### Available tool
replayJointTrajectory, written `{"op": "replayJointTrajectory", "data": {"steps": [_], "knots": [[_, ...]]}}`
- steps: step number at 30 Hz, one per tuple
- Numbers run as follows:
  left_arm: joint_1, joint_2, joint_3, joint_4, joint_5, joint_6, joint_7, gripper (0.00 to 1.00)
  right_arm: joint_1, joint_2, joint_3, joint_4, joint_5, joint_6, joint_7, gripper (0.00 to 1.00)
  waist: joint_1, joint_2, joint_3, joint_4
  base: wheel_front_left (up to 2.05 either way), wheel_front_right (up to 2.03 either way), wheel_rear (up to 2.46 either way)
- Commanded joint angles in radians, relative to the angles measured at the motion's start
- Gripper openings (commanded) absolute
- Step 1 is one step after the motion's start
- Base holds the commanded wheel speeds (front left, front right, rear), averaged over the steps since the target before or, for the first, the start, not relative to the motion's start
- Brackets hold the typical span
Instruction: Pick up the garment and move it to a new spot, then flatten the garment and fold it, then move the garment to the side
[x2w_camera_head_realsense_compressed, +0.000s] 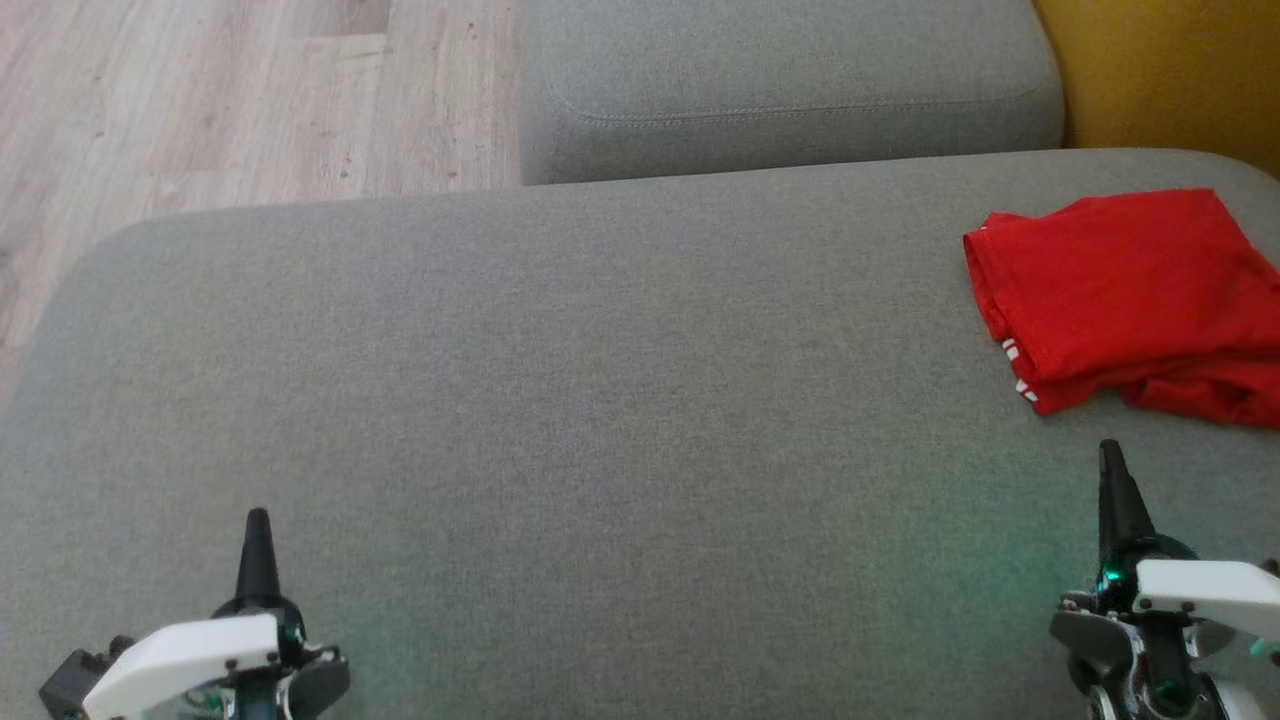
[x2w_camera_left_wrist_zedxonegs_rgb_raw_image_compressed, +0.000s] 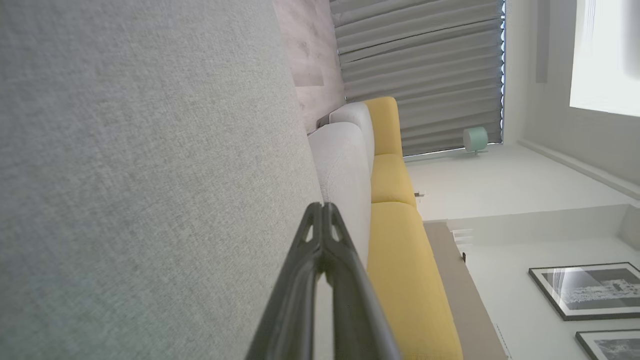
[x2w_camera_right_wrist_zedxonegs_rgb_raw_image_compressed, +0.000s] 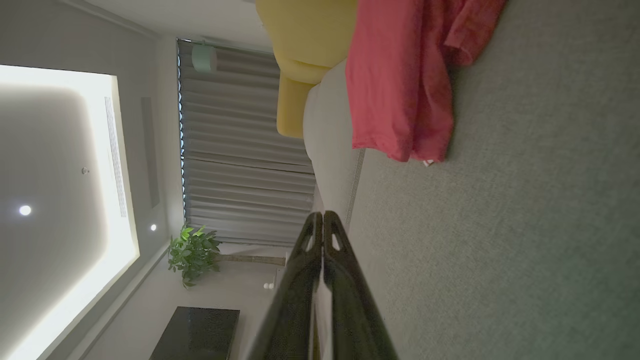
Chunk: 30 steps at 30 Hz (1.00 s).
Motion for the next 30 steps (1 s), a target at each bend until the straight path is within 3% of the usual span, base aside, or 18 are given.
{"op": "replayJointTrajectory", "data": {"steps": [1,15,30], "knots": [[-0.062,0.015,0.040,-0.025,-0.042,-0.011,0.011,0.00,-0.060,-0.018,0.011,-0.027,0.044,0.006,0.013,0.00,0.0000,0.0000,0.001,-0.001,0.00,0.00,0.00],[-0.096,0.014,0.065,-0.010,-0.196,-0.025,0.050,0.00,-0.092,-0.018,-0.012,-0.018,0.194,0.007,0.052,0.00,0.0000,0.0000,0.009,-0.008,0.00,0.00,0.00],[-0.097,0.010,0.070,-0.010,-0.191,-0.025,0.054,0.00,-0.093,-0.013,-0.018,-0.018,0.189,0.007,0.057,0.00,0.0000,0.0000,0.009,-0.008,0.00,0.00,0.00]]}}
